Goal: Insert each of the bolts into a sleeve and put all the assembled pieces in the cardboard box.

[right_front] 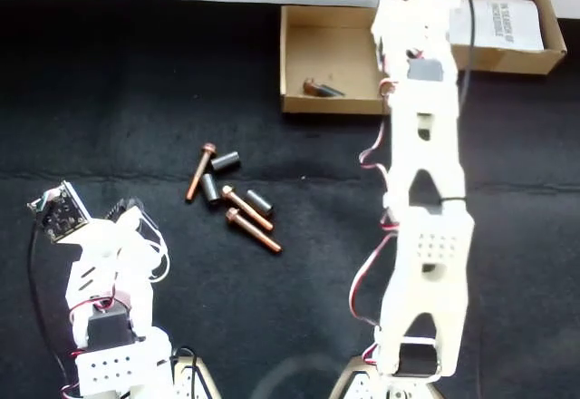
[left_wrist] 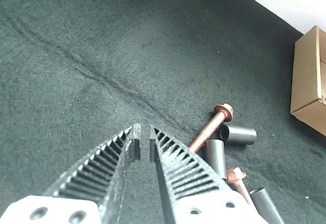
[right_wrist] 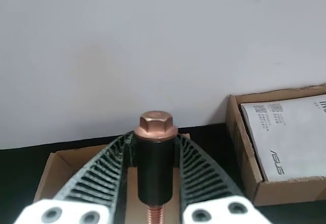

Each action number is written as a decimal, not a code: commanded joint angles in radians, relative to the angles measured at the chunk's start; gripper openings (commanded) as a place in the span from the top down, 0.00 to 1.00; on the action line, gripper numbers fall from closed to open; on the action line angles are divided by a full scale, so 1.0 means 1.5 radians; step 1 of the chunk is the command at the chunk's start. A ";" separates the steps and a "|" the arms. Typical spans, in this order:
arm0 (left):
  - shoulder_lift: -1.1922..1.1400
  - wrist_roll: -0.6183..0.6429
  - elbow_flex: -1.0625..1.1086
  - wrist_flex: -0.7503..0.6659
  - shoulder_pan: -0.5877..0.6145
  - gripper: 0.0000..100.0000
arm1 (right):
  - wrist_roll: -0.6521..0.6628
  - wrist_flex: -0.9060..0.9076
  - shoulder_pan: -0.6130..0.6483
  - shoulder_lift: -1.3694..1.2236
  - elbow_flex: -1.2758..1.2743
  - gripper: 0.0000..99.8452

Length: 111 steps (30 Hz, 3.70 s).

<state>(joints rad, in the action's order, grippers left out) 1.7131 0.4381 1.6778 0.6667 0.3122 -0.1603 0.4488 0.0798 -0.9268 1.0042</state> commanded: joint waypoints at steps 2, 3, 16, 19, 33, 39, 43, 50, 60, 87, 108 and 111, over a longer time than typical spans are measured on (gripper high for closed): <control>-0.004 -0.004 0.016 -0.002 -0.009 0.94 | 0.007 -0.001 0.012 -0.107 0.193 0.99; -0.004 -0.004 0.016 -0.002 -0.009 0.94 | 0.008 0.005 0.015 -0.119 0.195 0.99; -0.004 -0.004 0.016 -0.002 -0.008 0.94 | 0.206 0.225 0.077 -0.124 0.199 0.99; -0.004 -0.004 0.016 -0.002 -0.008 0.94 | 0.231 0.204 0.074 -0.129 0.197 0.99; -0.004 -0.004 0.016 -0.002 -0.006 0.94 | 0.387 0.295 0.069 -0.122 0.204 0.83; -0.004 -0.004 0.016 -0.002 -0.006 0.94 | 0.408 0.483 0.085 -0.109 0.307 0.83; -0.004 -0.004 0.016 -0.002 -0.006 0.94 | 0.404 0.639 0.122 -0.110 0.425 0.83; -0.004 -0.004 0.016 -0.002 -0.006 0.94 | 0.402 0.839 0.200 -0.053 0.511 0.83; -0.004 -0.004 0.016 -0.002 -0.006 0.94 | 0.336 0.879 0.248 0.016 0.478 0.83; -0.004 -0.004 0.016 -0.001 -0.005 0.94 | 0.490 0.843 0.395 0.319 -0.354 0.83; -0.004 -0.004 0.016 -0.001 -0.005 0.94 | 0.489 0.583 0.415 0.317 -0.483 0.83; -0.004 -0.004 0.016 -0.001 -0.005 0.94 | 0.488 0.580 0.427 0.292 -0.477 0.83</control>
<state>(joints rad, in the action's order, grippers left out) 1.7131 0.4381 1.6778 0.6667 0.3122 0.5639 1.3280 0.7012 -0.5217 0.2800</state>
